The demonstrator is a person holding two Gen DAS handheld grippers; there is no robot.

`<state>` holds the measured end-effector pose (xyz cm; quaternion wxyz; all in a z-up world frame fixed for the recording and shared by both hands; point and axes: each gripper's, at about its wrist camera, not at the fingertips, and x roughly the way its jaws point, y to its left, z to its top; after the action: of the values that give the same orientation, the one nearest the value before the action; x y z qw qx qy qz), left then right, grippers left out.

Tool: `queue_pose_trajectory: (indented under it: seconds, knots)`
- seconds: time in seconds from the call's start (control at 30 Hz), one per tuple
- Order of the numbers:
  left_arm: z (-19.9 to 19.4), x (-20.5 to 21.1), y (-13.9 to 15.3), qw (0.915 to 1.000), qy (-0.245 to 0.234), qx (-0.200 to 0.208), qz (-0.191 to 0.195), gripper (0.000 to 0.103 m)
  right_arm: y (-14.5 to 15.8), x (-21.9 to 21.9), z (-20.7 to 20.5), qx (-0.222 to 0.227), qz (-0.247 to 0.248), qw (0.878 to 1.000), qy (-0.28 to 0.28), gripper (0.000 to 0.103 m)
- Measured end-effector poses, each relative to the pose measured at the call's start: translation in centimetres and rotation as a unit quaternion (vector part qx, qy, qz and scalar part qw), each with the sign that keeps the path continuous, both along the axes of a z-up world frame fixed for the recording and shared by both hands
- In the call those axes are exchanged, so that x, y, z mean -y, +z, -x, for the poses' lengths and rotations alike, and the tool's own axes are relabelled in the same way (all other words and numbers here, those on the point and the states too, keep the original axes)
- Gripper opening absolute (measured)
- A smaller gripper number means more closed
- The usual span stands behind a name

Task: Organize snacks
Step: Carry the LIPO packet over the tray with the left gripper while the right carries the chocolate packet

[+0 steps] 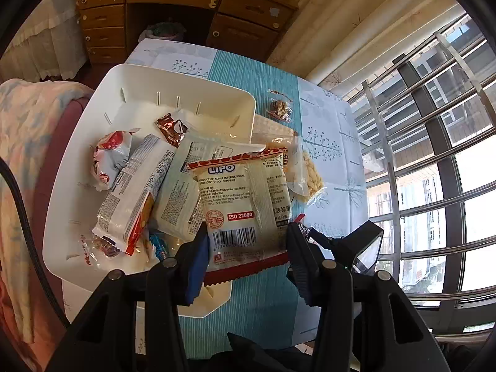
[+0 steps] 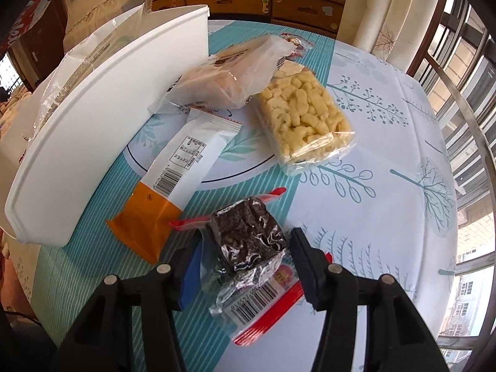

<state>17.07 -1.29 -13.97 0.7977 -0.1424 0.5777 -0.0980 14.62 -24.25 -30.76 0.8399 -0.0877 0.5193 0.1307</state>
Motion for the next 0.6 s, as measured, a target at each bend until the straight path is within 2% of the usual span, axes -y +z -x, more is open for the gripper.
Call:
queue_pose_trajectory:
  seconds: [0.3,0.6]
  knots:
    - [0.9,-2.5,1.0,0.9999,-0.012,0.01,-0.007,0.046,0.5,0.4,1.1,-0.015,-0.019,0.998,-0.058,0.054]
    - [1.2,-5.5,1.7,0.9986,-0.042,0.029,-0.011,0.046,4.0,-0.1,2.3,0.015,-0.044,0.991,-0.127,0.054]
